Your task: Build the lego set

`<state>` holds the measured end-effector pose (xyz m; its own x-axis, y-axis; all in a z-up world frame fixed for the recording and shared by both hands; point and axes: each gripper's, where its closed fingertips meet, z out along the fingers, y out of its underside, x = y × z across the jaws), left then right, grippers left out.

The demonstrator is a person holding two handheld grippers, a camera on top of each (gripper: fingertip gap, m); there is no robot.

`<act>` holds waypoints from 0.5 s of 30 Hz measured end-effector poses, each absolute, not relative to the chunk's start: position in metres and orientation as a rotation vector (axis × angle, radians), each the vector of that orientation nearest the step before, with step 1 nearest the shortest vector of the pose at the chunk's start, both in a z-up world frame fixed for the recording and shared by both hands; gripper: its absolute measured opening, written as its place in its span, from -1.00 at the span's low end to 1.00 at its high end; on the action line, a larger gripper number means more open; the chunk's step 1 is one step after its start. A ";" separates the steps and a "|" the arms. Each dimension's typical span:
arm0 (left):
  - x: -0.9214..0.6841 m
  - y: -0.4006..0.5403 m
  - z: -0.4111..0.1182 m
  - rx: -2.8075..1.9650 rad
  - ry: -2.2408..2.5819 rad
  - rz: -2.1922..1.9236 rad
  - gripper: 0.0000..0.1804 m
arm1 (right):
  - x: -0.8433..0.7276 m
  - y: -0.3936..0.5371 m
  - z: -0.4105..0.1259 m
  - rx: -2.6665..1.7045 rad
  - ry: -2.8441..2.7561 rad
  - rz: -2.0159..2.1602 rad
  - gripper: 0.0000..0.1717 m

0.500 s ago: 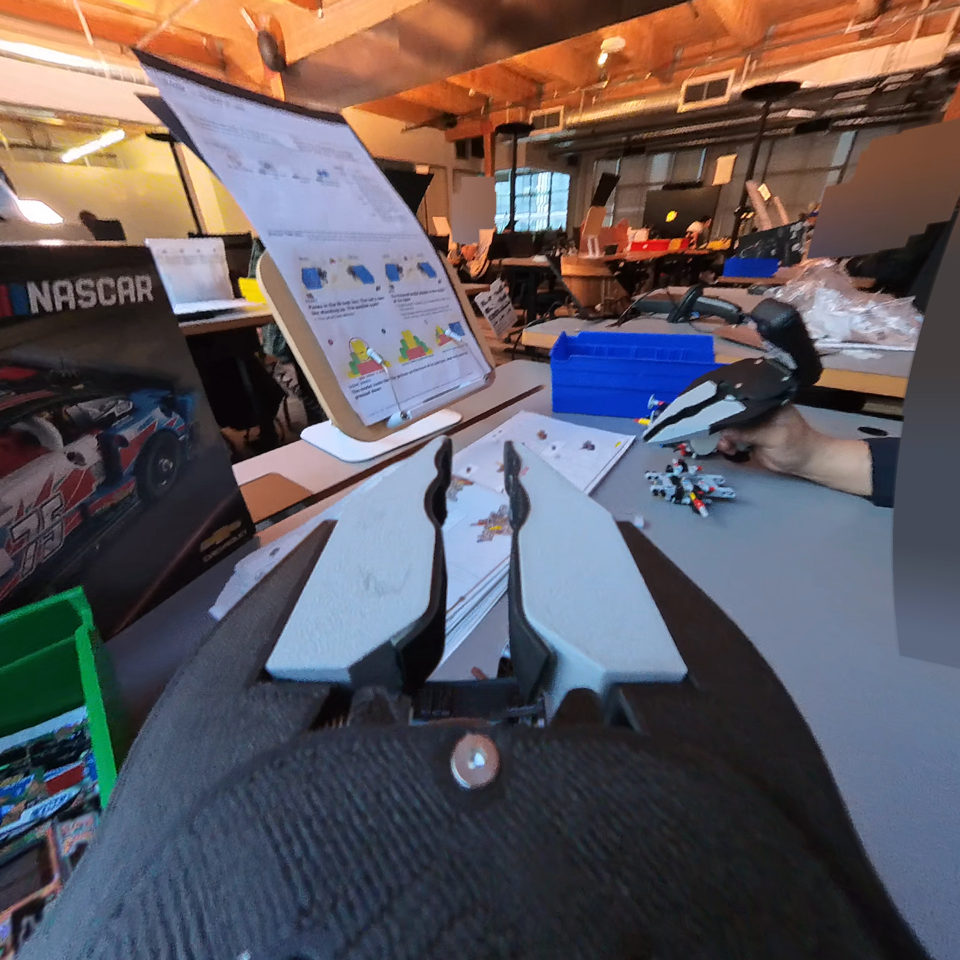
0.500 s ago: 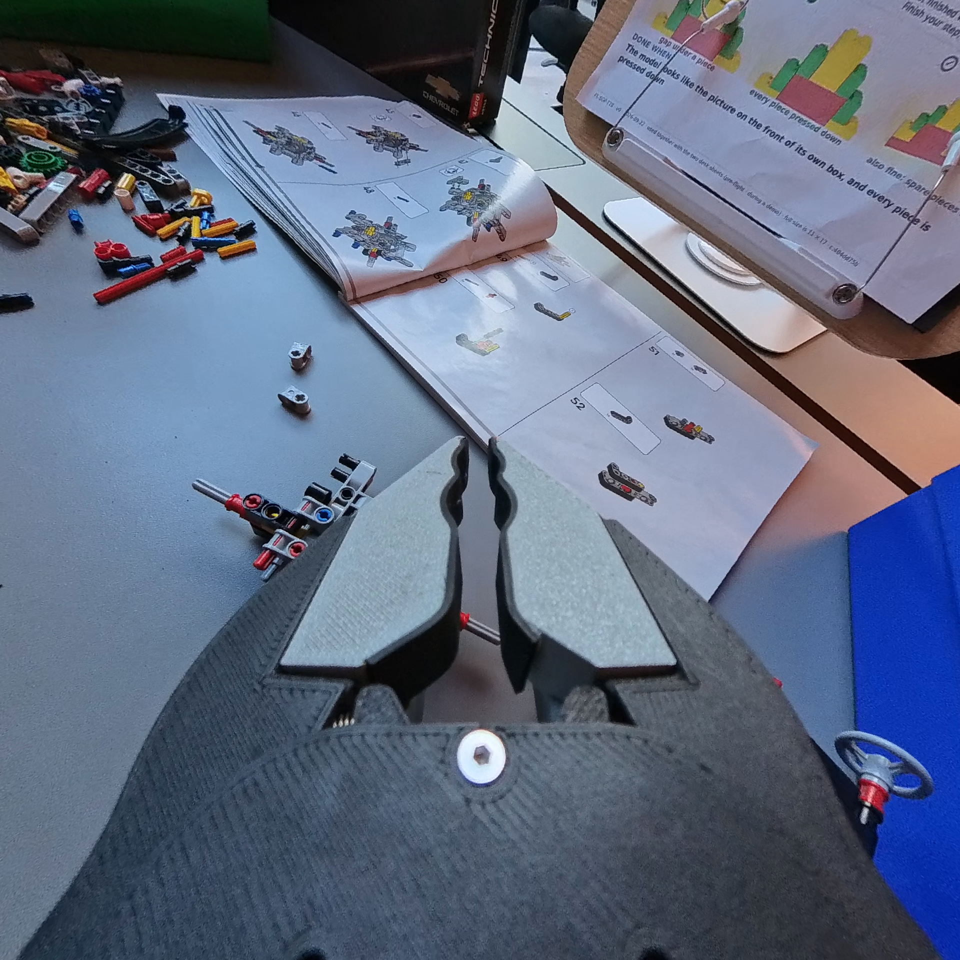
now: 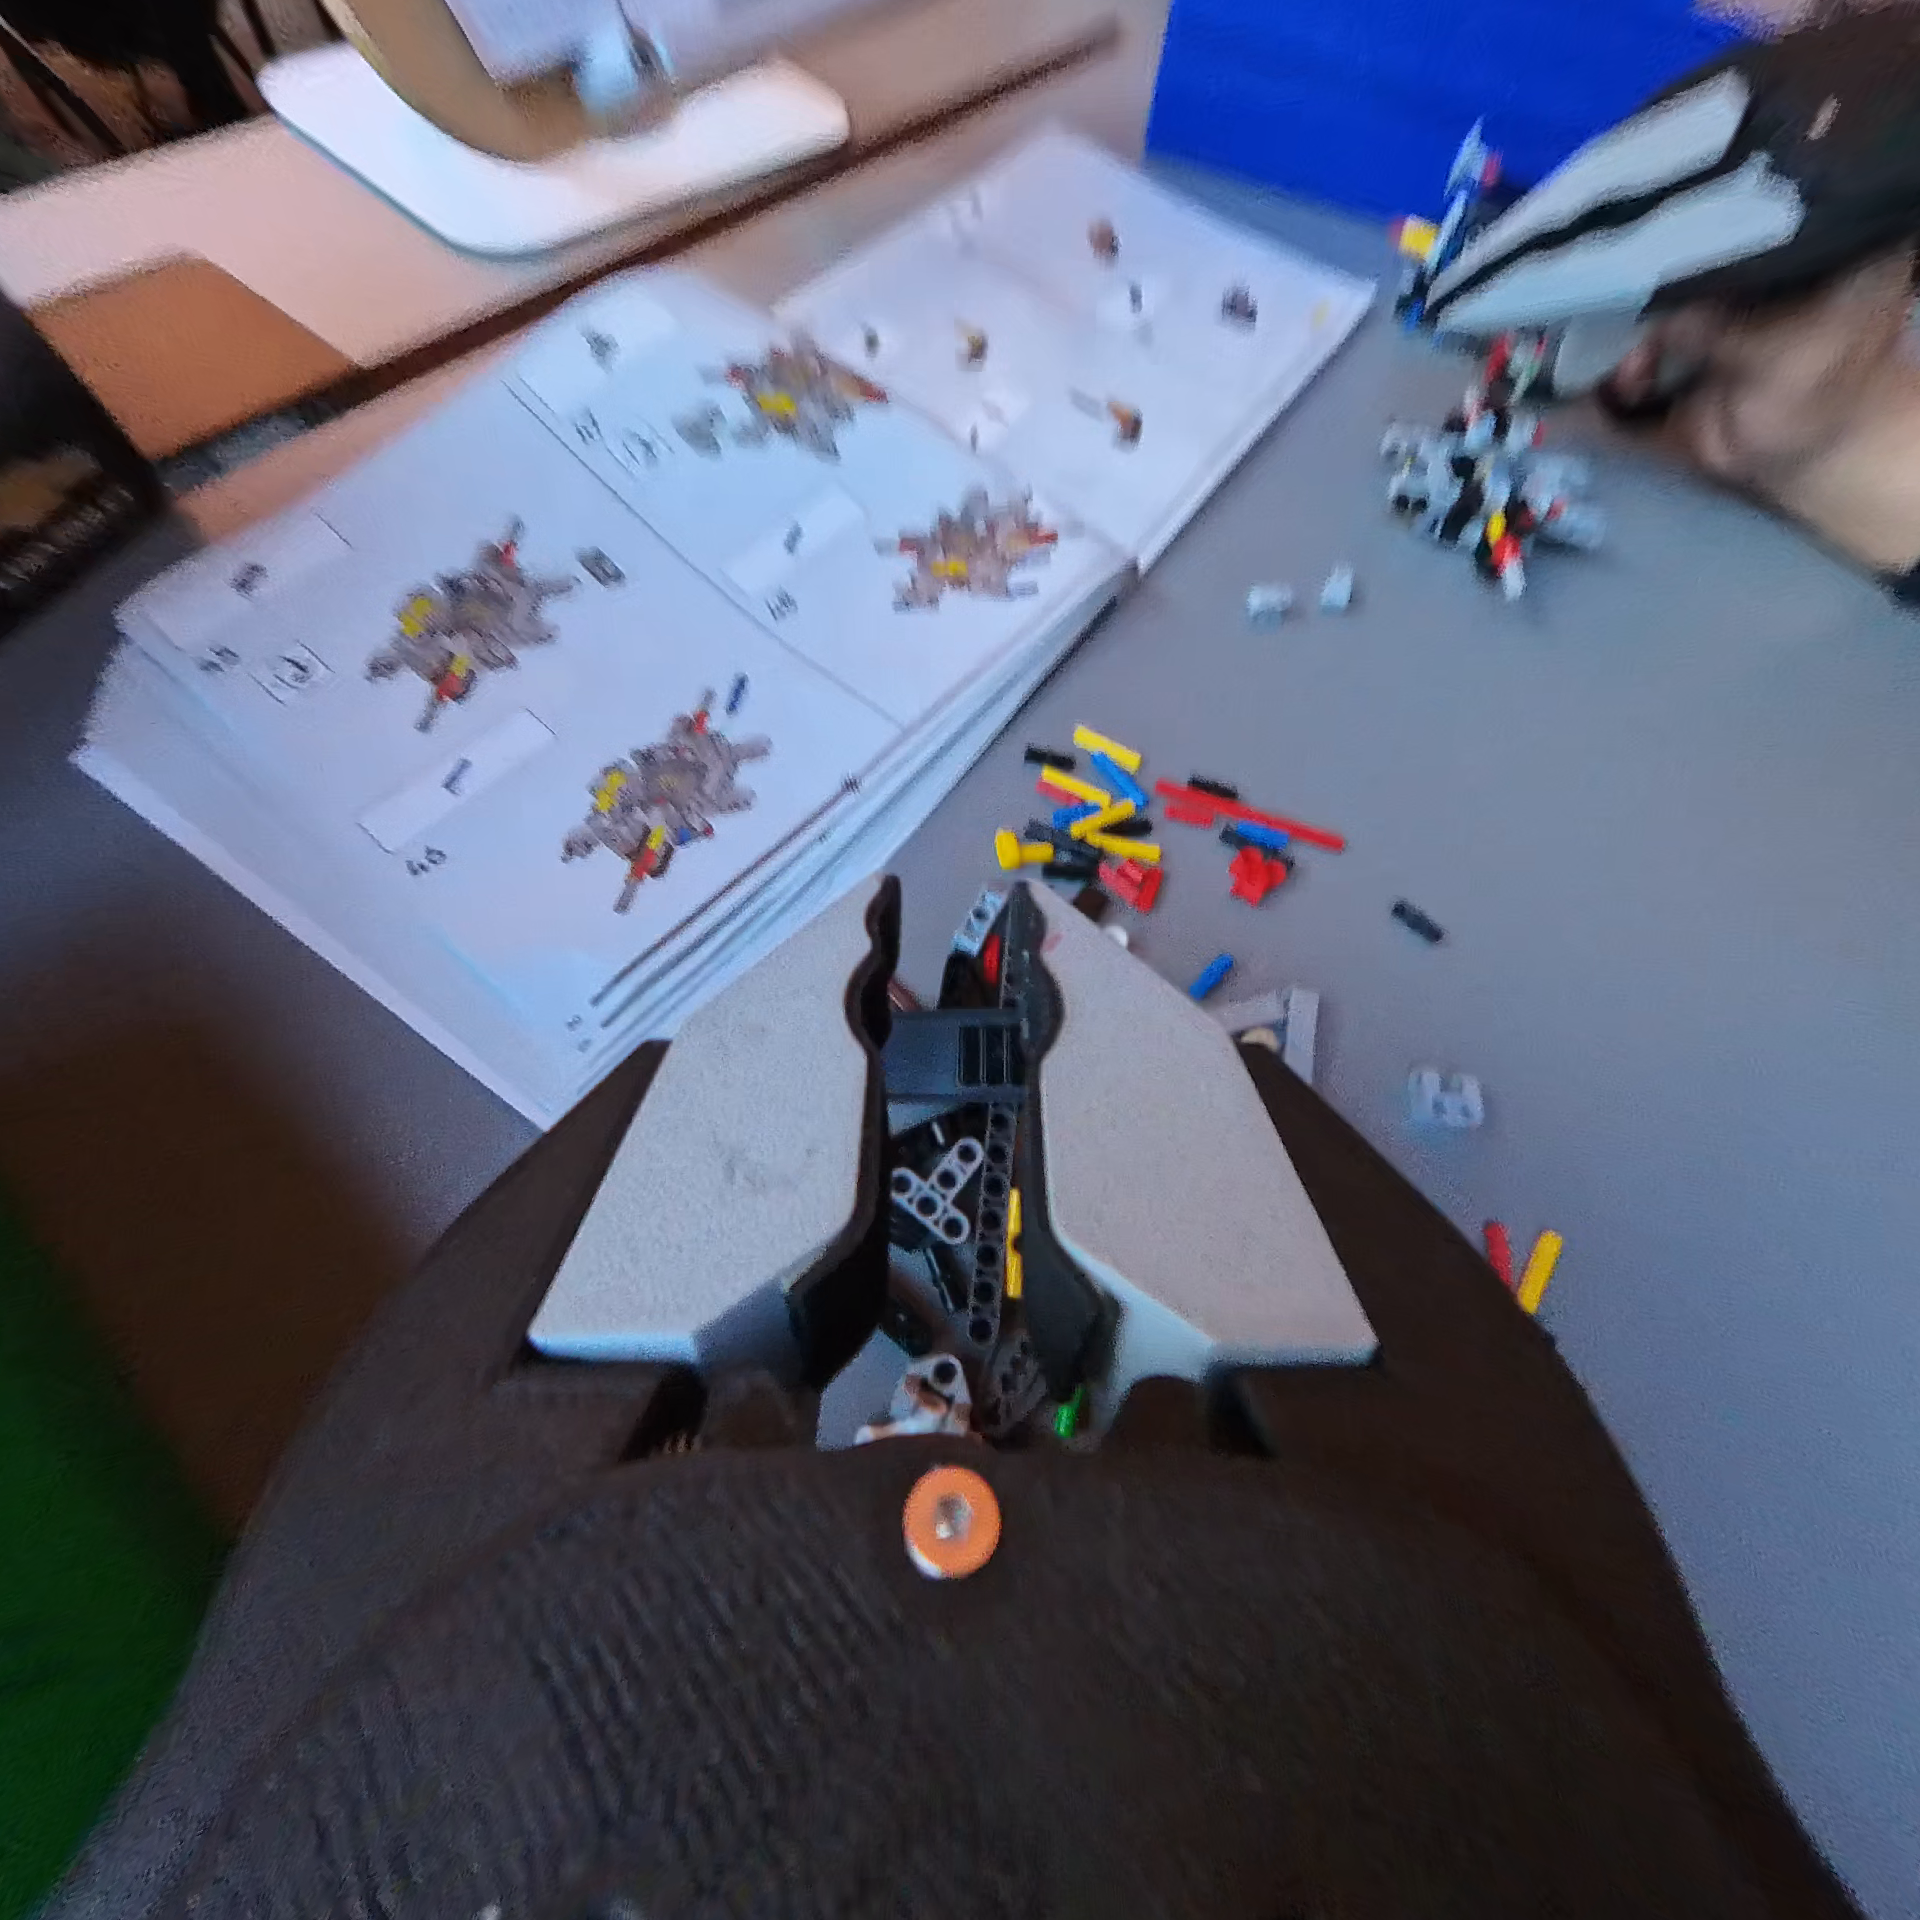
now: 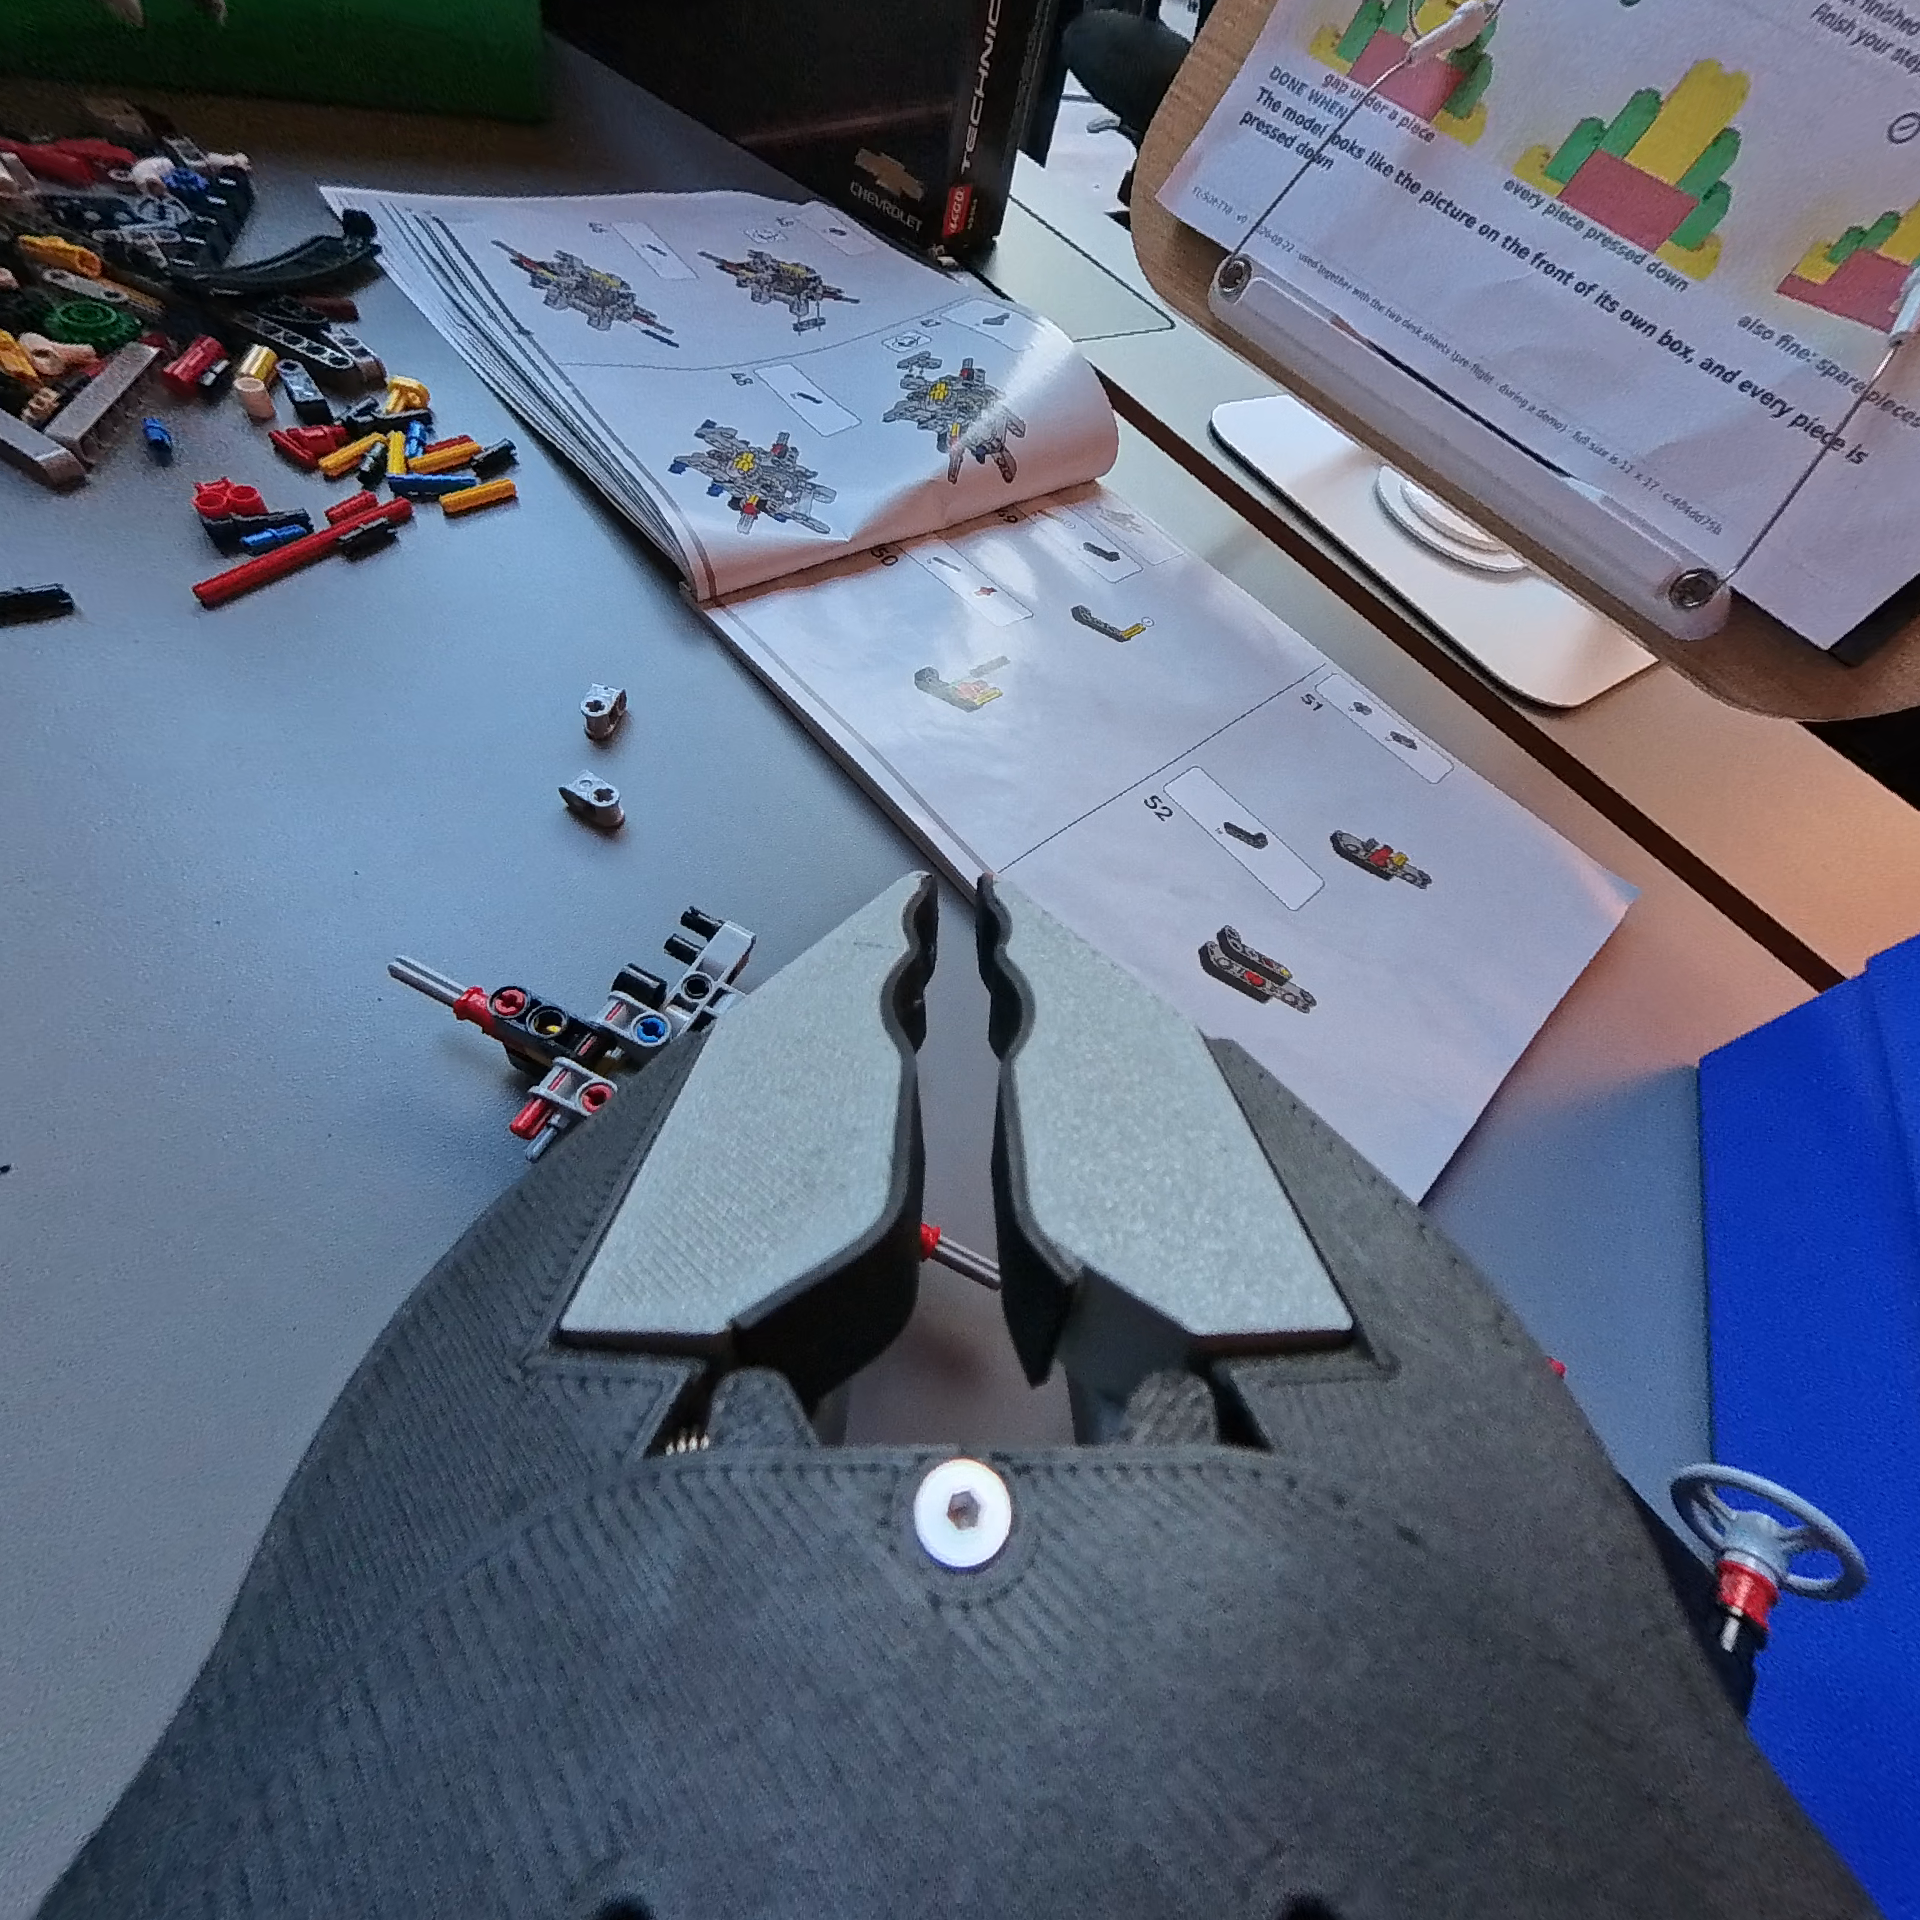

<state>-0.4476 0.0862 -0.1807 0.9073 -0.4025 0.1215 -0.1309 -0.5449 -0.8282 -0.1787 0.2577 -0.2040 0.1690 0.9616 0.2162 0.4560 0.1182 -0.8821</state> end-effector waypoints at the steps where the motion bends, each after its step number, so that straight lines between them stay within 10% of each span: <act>1: -0.444 0.085 -0.189 -2.177 0.423 -0.350 -0.79 | -0.179 0.258 -0.204 -1.487 -1.436 0.666 -0.96; 15: -0.444 0.086 -0.240 -2.392 0.494 -0.209 -0.84 | -0.179 0.257 -0.204 -1.486 -1.436 0.670 -0.96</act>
